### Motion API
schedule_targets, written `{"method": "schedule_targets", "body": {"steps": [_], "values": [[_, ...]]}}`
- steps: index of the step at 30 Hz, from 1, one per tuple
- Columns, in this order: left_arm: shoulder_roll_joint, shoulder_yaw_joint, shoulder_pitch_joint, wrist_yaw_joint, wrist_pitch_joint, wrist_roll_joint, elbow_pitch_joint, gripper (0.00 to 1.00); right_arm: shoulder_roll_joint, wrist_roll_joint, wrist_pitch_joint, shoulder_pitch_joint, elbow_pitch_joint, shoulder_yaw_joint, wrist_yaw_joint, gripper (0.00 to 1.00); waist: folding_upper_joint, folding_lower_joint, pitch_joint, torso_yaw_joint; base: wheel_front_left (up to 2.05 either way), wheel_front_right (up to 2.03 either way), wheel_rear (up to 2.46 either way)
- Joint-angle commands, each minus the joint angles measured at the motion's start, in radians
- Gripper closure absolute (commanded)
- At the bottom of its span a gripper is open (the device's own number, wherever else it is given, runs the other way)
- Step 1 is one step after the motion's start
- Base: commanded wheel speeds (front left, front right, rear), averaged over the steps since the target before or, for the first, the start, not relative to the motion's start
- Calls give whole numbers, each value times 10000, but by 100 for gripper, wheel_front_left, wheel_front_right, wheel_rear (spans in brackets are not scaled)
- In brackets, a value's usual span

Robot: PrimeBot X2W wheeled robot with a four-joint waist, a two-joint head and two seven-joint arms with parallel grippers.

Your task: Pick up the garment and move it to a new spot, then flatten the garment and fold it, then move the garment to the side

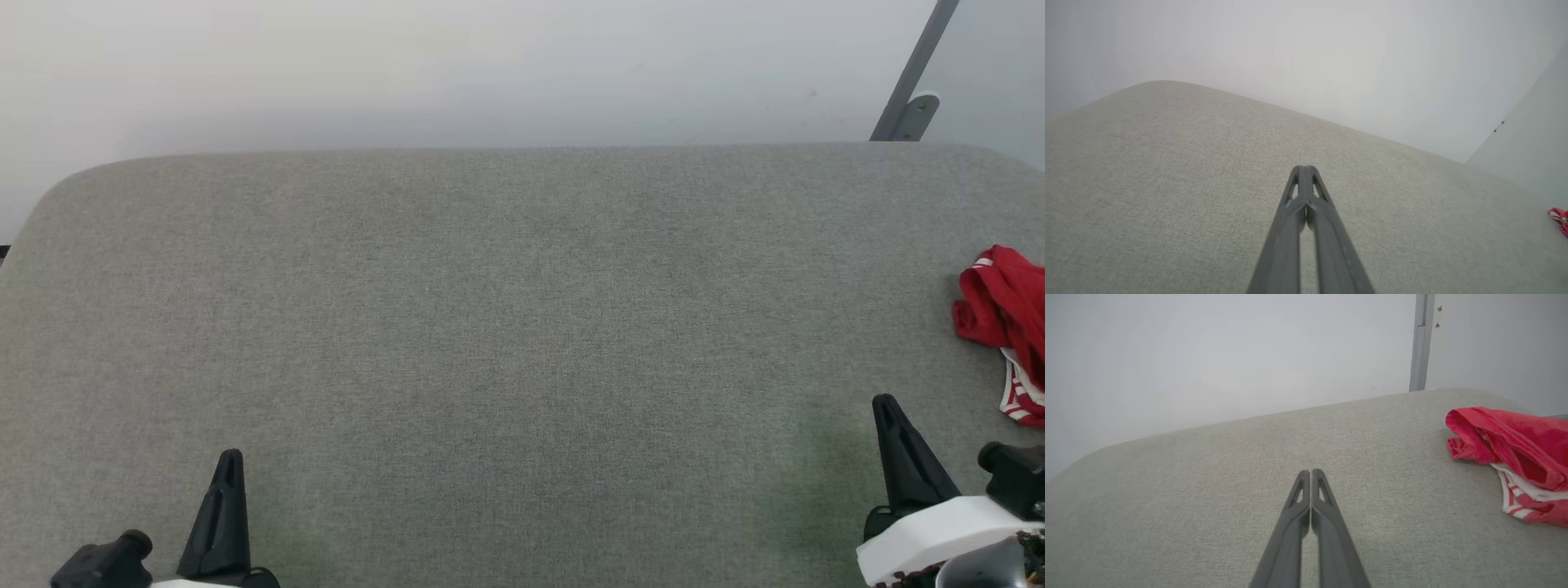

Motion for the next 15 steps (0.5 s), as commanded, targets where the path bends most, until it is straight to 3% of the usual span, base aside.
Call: {"method": "schedule_targets", "body": {"steps": [1,15], "values": [[74,35,-244,10,118,-530,-78,100,-13,540,108,-260,-105,-50,-2,100,-1,0,-9,-9,0,0,0],[3,45,-675,-2,632,-2635,254,100,191,2667,455,-476,101,-141,-4,100,-1,0,-66,-69,0,0,0]]}}
